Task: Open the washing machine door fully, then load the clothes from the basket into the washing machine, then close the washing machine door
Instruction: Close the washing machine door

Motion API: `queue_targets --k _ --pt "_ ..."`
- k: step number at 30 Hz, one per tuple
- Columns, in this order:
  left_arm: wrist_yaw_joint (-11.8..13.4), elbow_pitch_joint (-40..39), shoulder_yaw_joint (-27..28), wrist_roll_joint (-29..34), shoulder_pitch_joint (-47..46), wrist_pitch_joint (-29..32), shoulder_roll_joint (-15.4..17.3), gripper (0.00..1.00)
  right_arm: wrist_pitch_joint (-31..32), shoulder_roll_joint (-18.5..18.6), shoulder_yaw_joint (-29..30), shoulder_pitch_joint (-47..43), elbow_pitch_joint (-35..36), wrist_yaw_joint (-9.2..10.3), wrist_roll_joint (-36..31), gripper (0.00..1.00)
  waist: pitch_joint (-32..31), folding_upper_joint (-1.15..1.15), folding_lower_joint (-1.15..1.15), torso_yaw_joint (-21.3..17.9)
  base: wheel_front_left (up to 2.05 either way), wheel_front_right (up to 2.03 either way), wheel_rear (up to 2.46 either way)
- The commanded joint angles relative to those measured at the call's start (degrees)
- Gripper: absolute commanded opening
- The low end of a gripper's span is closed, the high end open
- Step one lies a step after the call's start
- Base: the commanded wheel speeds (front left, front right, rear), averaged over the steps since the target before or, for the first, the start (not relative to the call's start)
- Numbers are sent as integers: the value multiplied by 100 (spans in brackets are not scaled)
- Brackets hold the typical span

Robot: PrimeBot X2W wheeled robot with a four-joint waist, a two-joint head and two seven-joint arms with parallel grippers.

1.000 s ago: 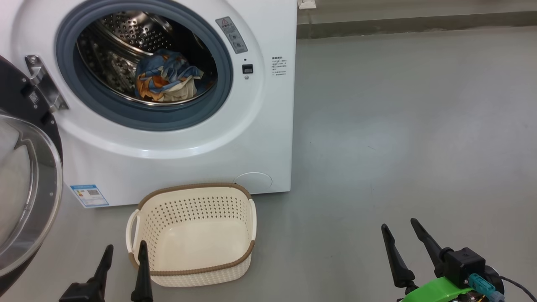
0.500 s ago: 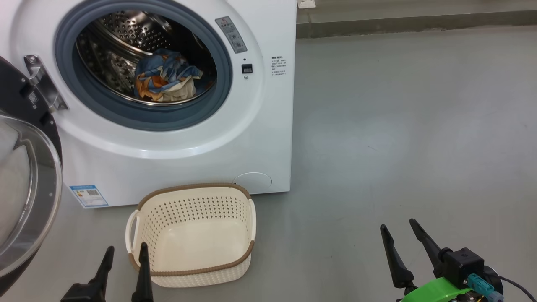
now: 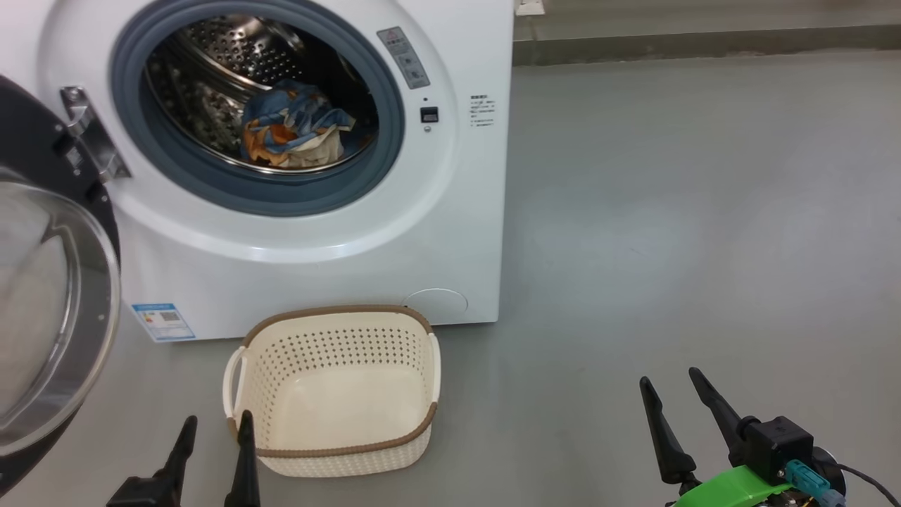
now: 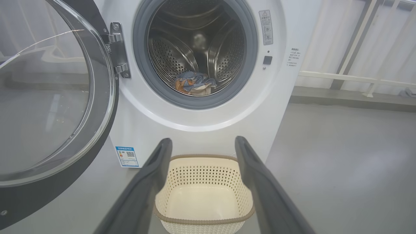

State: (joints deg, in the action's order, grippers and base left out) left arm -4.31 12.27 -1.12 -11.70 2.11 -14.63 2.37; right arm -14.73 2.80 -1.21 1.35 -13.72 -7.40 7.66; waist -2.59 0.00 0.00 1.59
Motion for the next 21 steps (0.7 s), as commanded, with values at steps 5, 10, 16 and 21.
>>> queue_targets --k 5,10,16,21 --pt "26 -100 181 56 -139 -37 51 100 -27 8 -212 91 135 -9 77 100 -6 0 0 426 0 0 0" --pt "0 -104 219 146 -35 -37 51 100 -27 8 -273 41 178 -9 131 100 -35 0 0 943 0 0 0" --pt "-41 -129 302 244 24 -37 55 100 -27 8 -423 44 223 -9 272 100 19 0 0 1692 0 0 0" --pt "-66 -86 378 309 18 -37 75 100 -27 8 -504 68 254 -9 338 100 46 0 0 2292 0 0 0"
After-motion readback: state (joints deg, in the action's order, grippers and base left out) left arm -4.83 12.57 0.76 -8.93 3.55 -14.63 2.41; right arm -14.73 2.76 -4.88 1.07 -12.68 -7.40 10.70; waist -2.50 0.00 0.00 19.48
